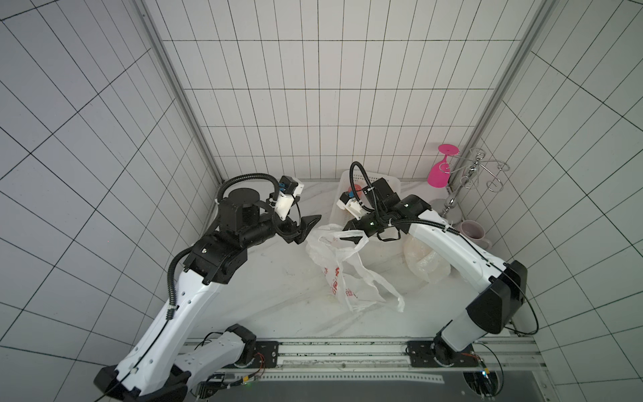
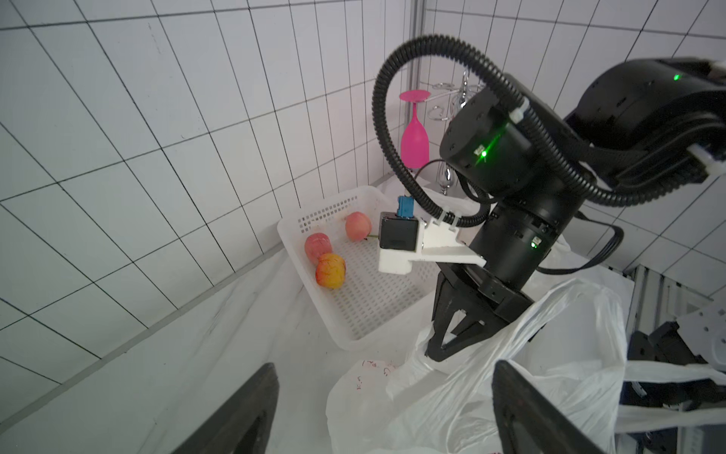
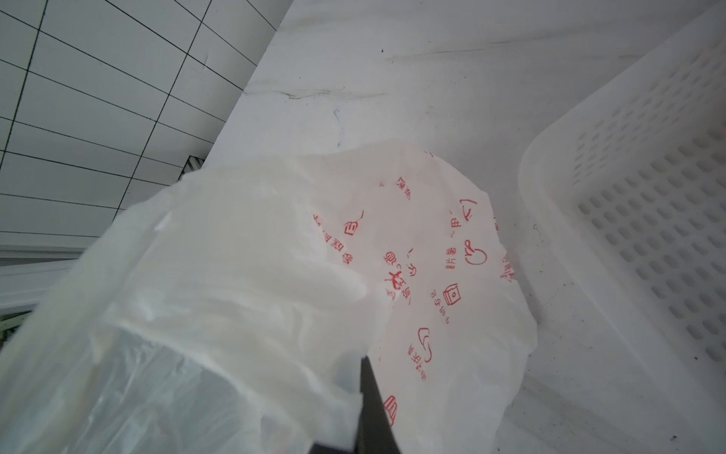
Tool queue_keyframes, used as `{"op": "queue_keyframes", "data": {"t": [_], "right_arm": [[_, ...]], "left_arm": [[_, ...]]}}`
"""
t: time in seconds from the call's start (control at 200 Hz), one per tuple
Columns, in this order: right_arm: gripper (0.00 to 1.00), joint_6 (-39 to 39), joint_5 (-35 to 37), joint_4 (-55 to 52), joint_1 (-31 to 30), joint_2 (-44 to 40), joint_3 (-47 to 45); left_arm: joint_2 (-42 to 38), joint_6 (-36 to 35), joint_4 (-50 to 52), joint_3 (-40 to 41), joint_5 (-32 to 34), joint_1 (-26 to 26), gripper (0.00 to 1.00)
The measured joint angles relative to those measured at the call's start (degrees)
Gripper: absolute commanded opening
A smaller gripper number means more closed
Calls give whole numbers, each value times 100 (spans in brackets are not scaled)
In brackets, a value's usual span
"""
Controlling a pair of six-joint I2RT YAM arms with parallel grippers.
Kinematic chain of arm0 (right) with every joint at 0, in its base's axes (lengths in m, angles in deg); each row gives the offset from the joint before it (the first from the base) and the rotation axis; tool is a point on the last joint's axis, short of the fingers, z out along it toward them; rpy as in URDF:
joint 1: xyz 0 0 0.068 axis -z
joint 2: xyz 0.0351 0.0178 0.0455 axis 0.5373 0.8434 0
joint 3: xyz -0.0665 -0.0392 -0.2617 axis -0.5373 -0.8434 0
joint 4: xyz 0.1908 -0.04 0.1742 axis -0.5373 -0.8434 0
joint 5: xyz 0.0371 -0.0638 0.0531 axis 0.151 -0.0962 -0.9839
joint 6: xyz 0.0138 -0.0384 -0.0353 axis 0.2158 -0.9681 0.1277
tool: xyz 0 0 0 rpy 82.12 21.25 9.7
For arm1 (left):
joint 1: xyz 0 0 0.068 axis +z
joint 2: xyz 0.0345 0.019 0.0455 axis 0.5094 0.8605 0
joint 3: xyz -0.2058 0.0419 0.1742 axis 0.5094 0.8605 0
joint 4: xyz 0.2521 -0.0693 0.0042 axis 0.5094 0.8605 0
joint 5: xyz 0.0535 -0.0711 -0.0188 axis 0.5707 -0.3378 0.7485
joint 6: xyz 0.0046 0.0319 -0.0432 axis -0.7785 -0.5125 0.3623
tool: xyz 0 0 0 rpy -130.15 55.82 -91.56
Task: Place the peach into a plastic bag & tie a knot
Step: Pick up the plastic bag at the center of the board.
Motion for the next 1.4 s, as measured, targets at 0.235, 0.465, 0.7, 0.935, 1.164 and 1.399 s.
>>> {"op": "queue_keyframes", "data": {"t": [0.235, 0.465, 0.7, 0.935, 1.164, 1.399], "right_arm": [[0, -66, -144, -302, 225, 199, 358], [0, -48, -278, -356, 343, 407, 544], [0, 11, -341, -352, 367, 468, 544], [0, 116, -487, -337, 367, 612, 623], [0, 181, -629, -328, 372, 619, 625], [0, 236, -752, -341, 466, 940, 1099]], "left_arm": [[520, -337, 726, -772, 1180, -2345, 91], [841, -295, 1014, -713, 2354, -3060, 89], [1327, -400, 796, -719, 3121, -3340, 82], [1419, -450, 621, -640, 3460, -3633, 70], [1858, -457, 210, -424, 4778, -3718, 35], [1126, -433, 361, -90, 5296, -3344, 0]]}}
